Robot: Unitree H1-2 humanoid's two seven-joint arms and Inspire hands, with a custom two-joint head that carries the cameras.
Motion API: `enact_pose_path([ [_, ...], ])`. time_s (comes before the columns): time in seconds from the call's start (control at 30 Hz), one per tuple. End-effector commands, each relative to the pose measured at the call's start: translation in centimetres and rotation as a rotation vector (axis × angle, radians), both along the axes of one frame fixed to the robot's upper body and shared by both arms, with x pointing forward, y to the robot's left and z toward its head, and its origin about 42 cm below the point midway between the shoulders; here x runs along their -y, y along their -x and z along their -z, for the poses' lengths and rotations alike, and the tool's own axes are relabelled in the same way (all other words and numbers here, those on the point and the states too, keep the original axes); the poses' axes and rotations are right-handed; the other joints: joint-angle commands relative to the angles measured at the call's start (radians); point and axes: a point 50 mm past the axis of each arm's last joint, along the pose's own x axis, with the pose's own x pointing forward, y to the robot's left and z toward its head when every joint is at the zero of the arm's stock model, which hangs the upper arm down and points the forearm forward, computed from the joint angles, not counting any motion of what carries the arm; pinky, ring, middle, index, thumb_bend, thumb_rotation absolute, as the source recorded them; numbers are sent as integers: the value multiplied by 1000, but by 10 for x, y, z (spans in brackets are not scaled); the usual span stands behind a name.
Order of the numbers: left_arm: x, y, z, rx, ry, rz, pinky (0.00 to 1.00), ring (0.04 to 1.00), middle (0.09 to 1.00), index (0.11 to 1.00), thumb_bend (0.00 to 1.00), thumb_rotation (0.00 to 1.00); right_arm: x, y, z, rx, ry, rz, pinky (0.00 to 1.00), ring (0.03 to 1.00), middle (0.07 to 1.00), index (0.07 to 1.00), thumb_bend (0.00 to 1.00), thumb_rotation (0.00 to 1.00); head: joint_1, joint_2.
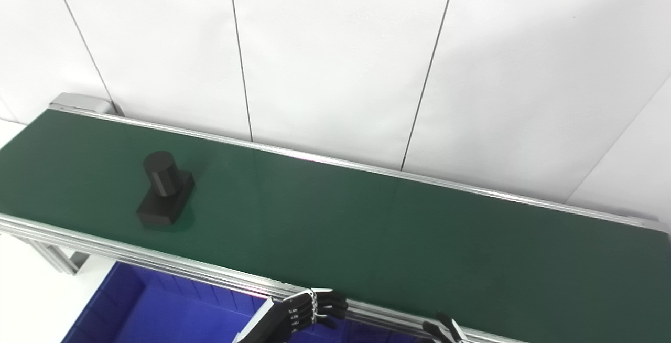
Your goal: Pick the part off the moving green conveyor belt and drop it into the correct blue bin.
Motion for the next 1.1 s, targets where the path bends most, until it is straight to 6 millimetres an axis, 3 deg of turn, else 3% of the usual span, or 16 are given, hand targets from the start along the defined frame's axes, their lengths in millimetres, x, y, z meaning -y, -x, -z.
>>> enact_pose_path([
  [0.0, 5, -5, -9, 66, 10, -2, 659, 719, 750, 749, 842, 595, 1, -5, -23, 94, -31, -5, 623, 732, 799, 881, 548, 828, 0, 0],
  [0.13, 5, -5, -8, 64, 9, -5, 655, 716, 748, 749, 842, 597, 1, -10, -44, 155, -47, -16, 625, 743, 802, 872, 626, 847, -2, -1],
  [0.67, 6, -11, -6, 66, 0, -4, 650, 713, 753, 753, 839, 597, -14, -54, -122, 363, 29, -82, 544, 698, 780, 840, 623, 766, -10, -4],
  [0.93, 6, -12, -6, 70, -10, -5, 648, 710, 753, 757, 839, 607, -28, -86, -142, 407, 84, -117, 544, 719, 800, 836, 656, 782, -7, -3],
  [1.07, 6, -12, -7, 71, -11, -7, 645, 706, 750, 755, 844, 604, -37, -99, -146, 408, 96, -128, 525, 715, 792, 834, 639, 737, -6, -1],
])
